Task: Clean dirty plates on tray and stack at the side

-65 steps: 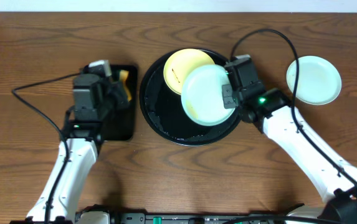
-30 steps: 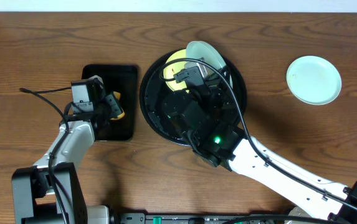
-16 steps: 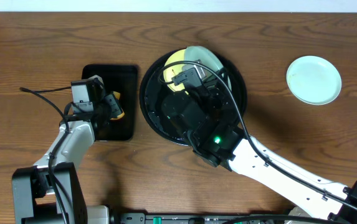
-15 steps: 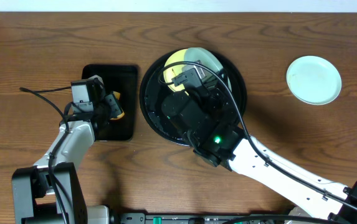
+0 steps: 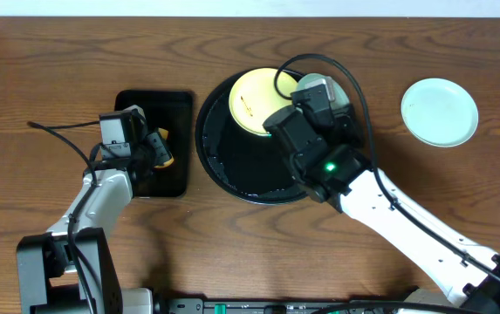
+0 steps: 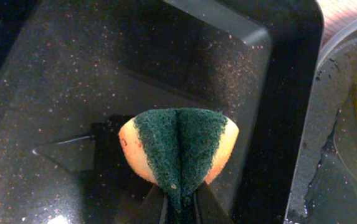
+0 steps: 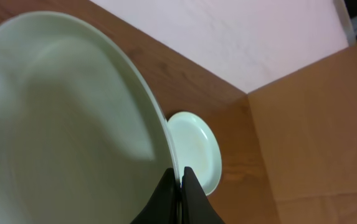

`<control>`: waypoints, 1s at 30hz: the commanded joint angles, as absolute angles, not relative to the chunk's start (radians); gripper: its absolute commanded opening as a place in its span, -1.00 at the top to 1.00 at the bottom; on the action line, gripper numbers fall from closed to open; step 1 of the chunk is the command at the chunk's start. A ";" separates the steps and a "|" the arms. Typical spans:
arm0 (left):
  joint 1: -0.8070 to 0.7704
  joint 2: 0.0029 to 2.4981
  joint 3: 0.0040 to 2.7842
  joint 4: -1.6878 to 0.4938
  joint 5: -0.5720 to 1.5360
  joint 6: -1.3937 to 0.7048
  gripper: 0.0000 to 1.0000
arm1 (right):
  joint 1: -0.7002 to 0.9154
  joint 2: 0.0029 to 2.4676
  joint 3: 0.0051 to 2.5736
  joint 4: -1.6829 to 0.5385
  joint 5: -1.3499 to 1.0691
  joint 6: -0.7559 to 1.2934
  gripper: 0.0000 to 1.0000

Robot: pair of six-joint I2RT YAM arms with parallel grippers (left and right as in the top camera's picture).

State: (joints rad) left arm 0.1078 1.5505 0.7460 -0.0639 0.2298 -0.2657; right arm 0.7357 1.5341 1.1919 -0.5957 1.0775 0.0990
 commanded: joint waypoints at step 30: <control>0.111 1.548 0.750 -0.047 0.224 -0.256 0.85 | 0.916 1.732 1.039 -0.377 1.191 0.186 0.98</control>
State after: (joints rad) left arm 0.1078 1.5505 0.7460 -0.0502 0.2302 -0.2649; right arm 0.9112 1.7123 1.0382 -0.3920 1.3125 0.1566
